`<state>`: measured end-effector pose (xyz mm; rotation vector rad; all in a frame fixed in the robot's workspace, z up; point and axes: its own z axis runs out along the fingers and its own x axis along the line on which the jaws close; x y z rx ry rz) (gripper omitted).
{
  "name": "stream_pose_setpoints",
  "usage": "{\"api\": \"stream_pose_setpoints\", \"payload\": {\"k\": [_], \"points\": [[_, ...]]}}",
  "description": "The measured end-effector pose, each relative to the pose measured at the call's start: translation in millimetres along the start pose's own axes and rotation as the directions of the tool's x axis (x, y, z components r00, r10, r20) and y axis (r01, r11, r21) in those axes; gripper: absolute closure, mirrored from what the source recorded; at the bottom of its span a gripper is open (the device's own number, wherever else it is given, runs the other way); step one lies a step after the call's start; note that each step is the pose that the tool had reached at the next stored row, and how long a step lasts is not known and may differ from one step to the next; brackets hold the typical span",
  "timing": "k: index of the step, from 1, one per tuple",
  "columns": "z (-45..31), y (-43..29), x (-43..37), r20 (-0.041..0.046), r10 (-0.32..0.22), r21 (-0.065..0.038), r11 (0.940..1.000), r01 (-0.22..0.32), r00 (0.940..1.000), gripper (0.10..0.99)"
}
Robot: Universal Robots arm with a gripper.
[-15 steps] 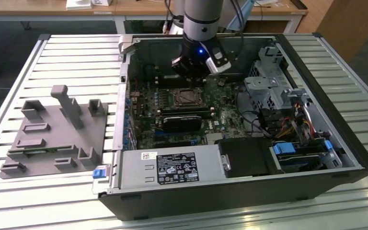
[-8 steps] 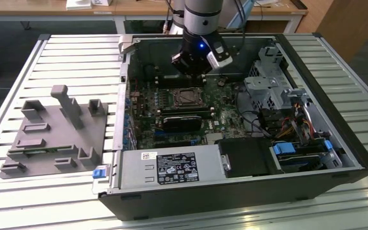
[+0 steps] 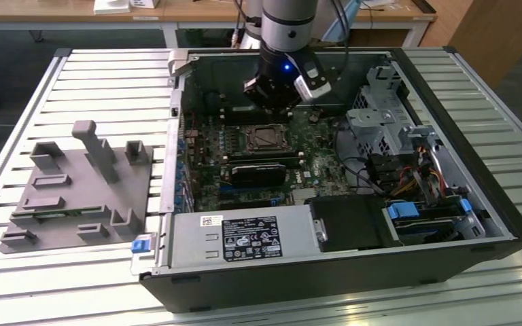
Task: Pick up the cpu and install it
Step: 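Install the second cpu locking lever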
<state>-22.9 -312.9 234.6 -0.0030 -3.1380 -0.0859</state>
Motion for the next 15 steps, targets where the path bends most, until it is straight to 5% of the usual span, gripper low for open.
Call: {"api": "stream_pose_setpoints", "payload": {"k": [15], "points": [[-0.4,-13.0,0.0,-0.0006,0.000,0.002,1.0000,0.000,1.0000,0.980]]}}
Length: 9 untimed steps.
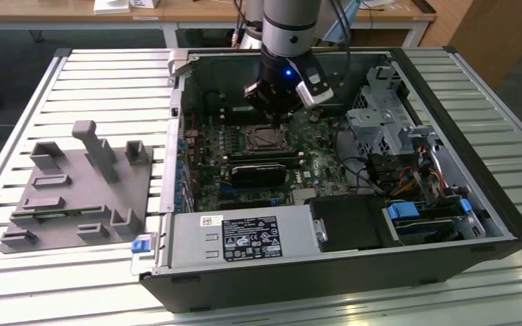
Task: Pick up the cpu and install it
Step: 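Install the second cpu locking lever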
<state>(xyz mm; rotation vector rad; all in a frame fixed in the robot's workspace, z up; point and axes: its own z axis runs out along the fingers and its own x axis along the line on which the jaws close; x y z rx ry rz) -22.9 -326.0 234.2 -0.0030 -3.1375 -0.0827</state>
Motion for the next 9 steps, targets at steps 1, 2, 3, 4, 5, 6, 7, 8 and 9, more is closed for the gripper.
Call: {"api": "stream_pose_setpoints", "payload": {"k": [1,2,3,4,5,6,7,8,9], "points": [[0.0,-1.5,0.0,0.0000,0.000,0.000,1.0000,0.000,1.0000,0.980],[0.0,-3.2,0.0,0.0000,0.000,0.000,1.0000,0.000,1.0000,0.980],[0.0,-5.1,0.0,0.0000,0.000,0.000,1.0000,0.000,1.0000,0.980],[-0.2,-7.1,0.0,-0.0001,0.000,0.000,1.0000,0.000,1.0000,0.980],[-0.2,-9.2,0.0,0.0000,0.000,0.000,1.0000,0.000,1.0000,0.980],[-0.3,-11.2,0.0,0.0000,0.000,0.000,1.0000,0.000,1.0000,0.980],[-0.4,-13.2,0.0,0.0000,0.000,0.000,1.0000,0.000,1.0000,0.980],[-0.4,-15.2,0.0,0.0000,0.000,0.000,1.0000,0.000,1.0000,0.980],[-0.6,-17.0,-0.1,-0.0001,0.000,0.000,1.0000,0.000,1.0000,0.980]]}}
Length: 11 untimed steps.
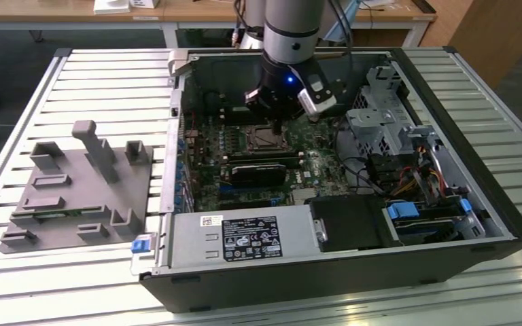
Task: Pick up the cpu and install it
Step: 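Install the second cpu locking lever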
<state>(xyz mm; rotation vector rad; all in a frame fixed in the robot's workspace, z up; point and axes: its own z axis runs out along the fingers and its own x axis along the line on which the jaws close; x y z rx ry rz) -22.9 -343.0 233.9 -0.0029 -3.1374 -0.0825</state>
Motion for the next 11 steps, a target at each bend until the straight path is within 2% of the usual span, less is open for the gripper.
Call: {"api": "stream_pose_setpoints", "payload": {"k": [8,11], "points": [[0.0,-12.0,0.0,-0.0005,0.000,0.000,1.0000,0.000,1.0000,0.980],[0.4,-14.4,0.0,-0.0016,0.000,0.000,1.0000,0.000,1.0000,0.980]]}}
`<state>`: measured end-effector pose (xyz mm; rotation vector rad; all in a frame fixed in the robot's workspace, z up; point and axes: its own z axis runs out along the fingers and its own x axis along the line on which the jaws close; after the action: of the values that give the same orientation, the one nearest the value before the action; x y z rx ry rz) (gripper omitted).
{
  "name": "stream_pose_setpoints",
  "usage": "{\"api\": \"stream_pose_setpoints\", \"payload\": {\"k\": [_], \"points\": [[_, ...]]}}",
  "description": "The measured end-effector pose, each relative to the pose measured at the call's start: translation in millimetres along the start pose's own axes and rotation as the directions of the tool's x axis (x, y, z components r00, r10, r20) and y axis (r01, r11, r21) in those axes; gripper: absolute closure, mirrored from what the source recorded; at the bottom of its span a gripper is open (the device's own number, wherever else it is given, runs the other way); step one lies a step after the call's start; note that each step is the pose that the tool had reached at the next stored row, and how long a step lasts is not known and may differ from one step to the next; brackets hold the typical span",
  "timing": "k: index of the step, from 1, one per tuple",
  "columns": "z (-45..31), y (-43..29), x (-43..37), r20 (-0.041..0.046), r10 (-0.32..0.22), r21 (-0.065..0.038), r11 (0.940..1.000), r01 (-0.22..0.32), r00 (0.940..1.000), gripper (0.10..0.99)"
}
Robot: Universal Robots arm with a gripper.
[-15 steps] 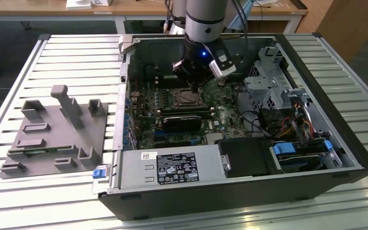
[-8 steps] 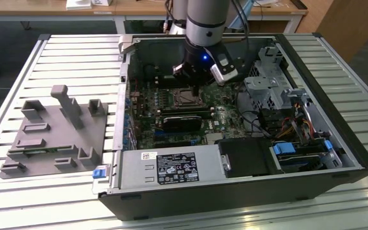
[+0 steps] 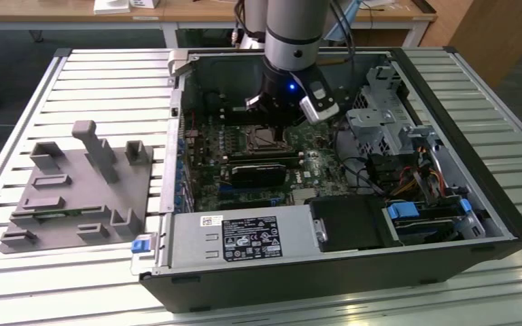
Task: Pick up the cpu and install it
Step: 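Install the second cpu locking lever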
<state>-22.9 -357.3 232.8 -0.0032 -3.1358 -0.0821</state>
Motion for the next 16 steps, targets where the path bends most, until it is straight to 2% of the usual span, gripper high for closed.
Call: {"api": "stream_pose_setpoints", "payload": {"k": [5,12,16], "points": [[0.9,-1.7,4.1,-0.0032,0.000,0.003,1.0000,0.000,1.0000,0.980],[1.4,-6.7,5.6,-0.0046,0.000,0.003,1.0000,0.000,1.0000,0.980],[2.0,-7.6,10.8,-0.0048,0.000,0.003,1.0000,0.000,1.0000,0.980]]}}
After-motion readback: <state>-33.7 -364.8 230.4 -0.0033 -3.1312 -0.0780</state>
